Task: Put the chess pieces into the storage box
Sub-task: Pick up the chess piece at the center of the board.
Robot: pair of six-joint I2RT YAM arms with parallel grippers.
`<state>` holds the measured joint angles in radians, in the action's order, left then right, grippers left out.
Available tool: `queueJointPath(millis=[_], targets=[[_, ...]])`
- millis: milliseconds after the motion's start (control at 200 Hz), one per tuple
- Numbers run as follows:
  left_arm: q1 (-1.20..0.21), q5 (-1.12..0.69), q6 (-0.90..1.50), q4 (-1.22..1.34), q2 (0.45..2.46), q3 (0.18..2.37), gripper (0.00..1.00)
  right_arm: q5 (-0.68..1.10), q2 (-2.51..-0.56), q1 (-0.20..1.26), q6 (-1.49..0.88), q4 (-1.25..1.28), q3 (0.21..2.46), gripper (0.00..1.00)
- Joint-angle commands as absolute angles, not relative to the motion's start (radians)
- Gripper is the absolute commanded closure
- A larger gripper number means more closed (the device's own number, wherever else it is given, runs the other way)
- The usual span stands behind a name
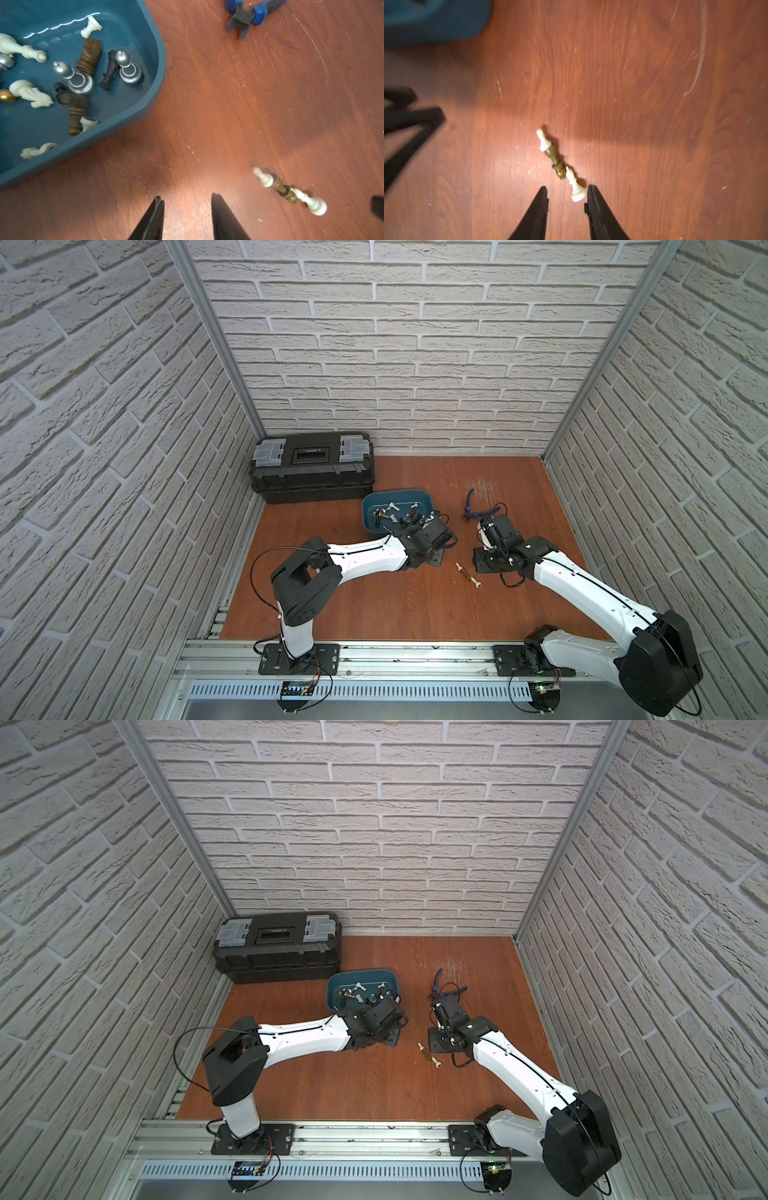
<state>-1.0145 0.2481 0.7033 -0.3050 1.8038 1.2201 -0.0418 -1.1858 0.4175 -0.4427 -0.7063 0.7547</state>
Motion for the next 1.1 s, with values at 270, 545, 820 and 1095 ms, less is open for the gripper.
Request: queueJointPath(millis=[270, 545, 820, 1095], targets=[[-0.999, 0.258, 0.715, -0.276, 1.724, 1.149, 0.57, 0.031, -1.384, 0.416, -0.418, -0.588, 0.756, 0.69], [-0.999, 0.252, 0.720, -0.264, 1.743, 1.153, 0.57, 0.059, -1.488, 0.417, -0.399, -0.548, 0.766, 0.68], [-0.996, 0.243, 0.721, -0.257, 1.758, 1.166, 0.57, 0.078, -1.531, 0.423, -0.391, -0.519, 0.770, 0.79], [-0.994, 0.184, 0.767, -0.174, 1.796, 1.180, 0.56, 0.223, -1.522, 0.426, -0.373, -0.427, 0.743, 0.92]])
